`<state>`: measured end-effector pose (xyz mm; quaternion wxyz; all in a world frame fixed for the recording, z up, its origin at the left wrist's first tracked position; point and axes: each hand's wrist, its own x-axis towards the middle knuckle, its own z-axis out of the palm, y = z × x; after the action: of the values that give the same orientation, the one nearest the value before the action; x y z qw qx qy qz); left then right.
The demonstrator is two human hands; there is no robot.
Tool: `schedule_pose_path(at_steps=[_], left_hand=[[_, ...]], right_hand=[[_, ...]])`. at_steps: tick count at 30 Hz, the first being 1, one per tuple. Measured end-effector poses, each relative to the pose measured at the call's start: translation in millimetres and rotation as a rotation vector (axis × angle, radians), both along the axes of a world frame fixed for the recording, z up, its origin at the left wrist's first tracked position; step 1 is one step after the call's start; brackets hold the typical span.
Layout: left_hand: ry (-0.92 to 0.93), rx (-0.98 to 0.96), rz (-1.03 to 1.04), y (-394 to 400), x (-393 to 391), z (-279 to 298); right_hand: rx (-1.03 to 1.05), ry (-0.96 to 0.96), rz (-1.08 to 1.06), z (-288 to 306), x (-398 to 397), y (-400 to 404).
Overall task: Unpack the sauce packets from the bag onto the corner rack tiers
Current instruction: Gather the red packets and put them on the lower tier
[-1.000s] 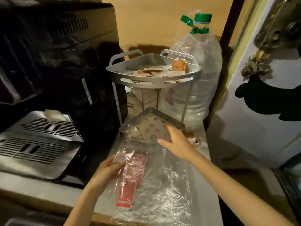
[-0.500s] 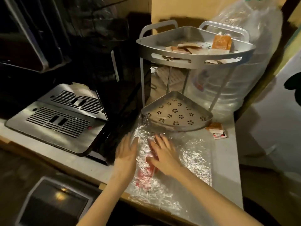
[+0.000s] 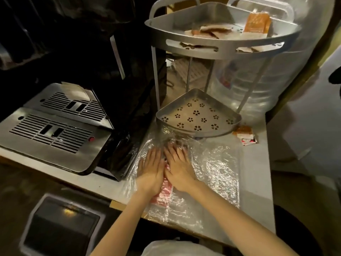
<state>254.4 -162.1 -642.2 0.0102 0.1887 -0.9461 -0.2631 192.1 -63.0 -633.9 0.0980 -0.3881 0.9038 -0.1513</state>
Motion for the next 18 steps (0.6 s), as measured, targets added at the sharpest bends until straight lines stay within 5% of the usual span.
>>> schedule_pose_path(at_steps=[4, 12, 15, 18], left_hand=[[-0.059, -0.066, -0.043, -2.4, -0.3, -2.7], [-0.264, -0.098, -0.079, -5.2, -7.6, 5.9], [-0.132, -0.110, 0.016, 5.3, -11.5, 20.6], [0.120, -0.029, 0.049, 27.5, -14.2, 30.6]], right_hand=[[-0.131, -0.171, -0.028, 8.5, -3.2, 8.9], [-0.411, -0.096, -0.172, 19.1, 5.7, 61.6], [-0.319, 0.062, -0.306, 25.6, 4.1, 97.2], [-0.218, 0.026, -0.469, 22.0, 2.8, 125.3]])
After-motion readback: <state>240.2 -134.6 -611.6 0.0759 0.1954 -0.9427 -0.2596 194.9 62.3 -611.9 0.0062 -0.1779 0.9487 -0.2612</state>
